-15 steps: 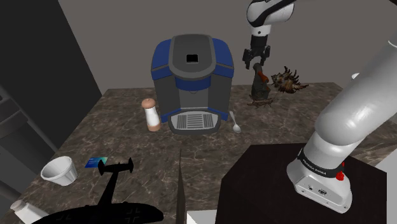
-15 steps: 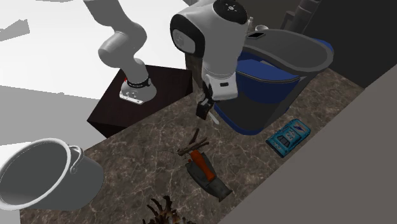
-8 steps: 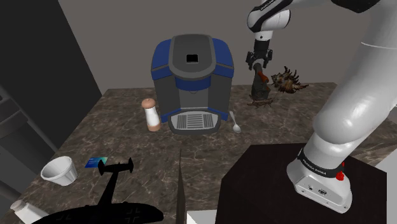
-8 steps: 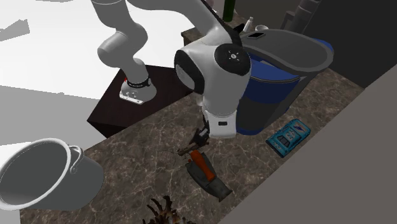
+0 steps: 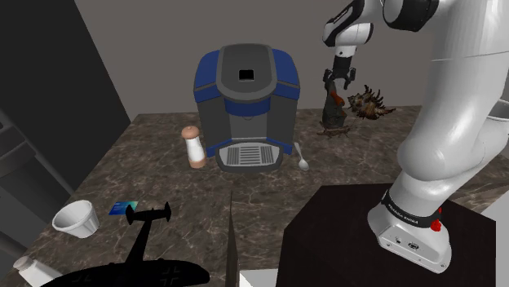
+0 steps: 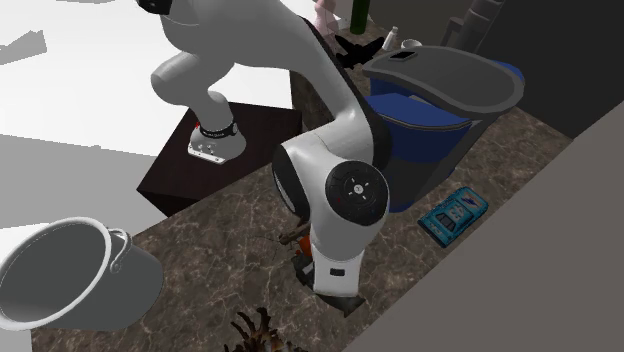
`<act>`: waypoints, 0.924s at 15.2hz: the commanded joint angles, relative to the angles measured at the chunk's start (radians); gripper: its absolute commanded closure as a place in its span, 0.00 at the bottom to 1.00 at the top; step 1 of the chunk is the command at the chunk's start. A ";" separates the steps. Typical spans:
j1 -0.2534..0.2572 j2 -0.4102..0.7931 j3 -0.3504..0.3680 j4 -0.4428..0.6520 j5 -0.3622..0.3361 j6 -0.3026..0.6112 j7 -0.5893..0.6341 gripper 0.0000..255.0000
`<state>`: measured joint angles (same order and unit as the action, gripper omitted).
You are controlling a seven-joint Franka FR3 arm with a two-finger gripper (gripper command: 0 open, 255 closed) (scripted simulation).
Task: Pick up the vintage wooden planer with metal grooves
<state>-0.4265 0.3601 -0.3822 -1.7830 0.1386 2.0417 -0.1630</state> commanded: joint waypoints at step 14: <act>-0.023 0.087 0.011 -0.002 0.039 0.081 -0.018 1.00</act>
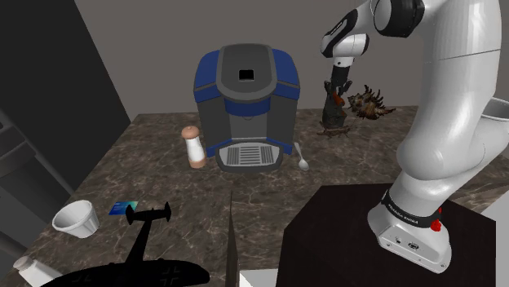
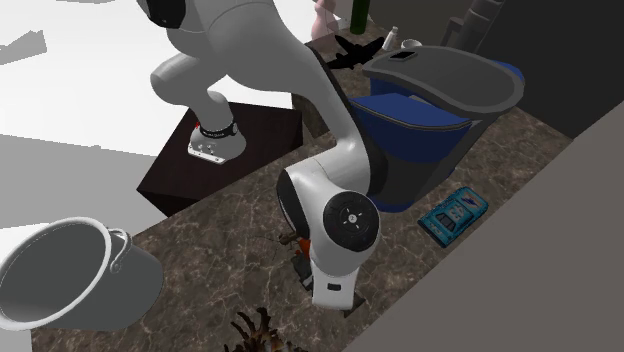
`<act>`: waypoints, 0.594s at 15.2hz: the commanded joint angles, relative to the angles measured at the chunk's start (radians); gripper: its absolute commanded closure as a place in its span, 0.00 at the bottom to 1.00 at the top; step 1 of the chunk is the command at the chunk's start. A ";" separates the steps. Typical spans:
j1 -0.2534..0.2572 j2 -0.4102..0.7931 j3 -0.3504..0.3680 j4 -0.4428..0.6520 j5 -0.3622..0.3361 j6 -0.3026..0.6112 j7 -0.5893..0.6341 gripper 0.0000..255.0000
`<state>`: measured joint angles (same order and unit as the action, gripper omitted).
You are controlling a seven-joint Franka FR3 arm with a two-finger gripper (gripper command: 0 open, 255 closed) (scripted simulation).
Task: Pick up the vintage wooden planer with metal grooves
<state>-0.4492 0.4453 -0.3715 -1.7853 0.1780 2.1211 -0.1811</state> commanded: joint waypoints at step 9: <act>0.005 -0.028 -0.006 0.016 -0.013 -0.042 0.009 1.00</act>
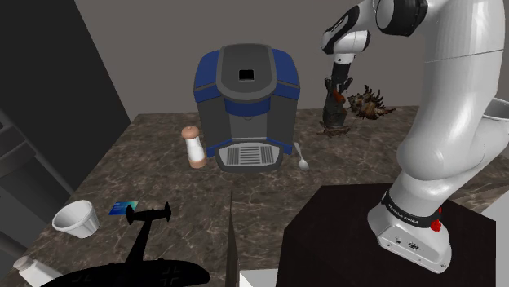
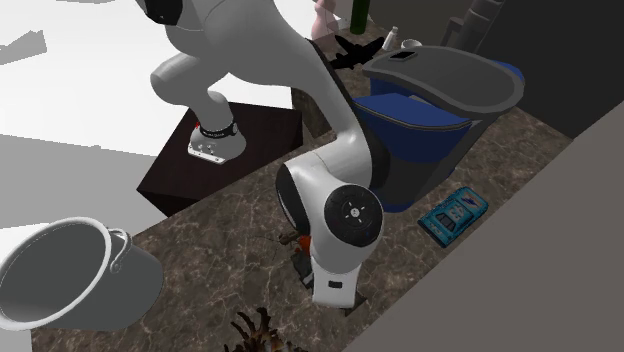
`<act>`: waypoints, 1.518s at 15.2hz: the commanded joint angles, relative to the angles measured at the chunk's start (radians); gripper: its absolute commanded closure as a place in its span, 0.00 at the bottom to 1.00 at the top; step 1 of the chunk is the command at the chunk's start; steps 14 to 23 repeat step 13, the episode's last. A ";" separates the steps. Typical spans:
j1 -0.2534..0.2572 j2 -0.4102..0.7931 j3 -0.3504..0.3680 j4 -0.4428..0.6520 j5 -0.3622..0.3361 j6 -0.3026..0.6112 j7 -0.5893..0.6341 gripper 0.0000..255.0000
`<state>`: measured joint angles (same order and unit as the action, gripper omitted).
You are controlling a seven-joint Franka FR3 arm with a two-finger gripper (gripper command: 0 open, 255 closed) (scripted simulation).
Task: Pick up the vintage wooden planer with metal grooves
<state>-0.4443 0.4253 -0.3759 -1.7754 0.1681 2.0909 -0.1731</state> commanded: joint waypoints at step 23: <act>0.007 -0.069 -0.015 0.074 -0.032 -0.137 0.019 1.00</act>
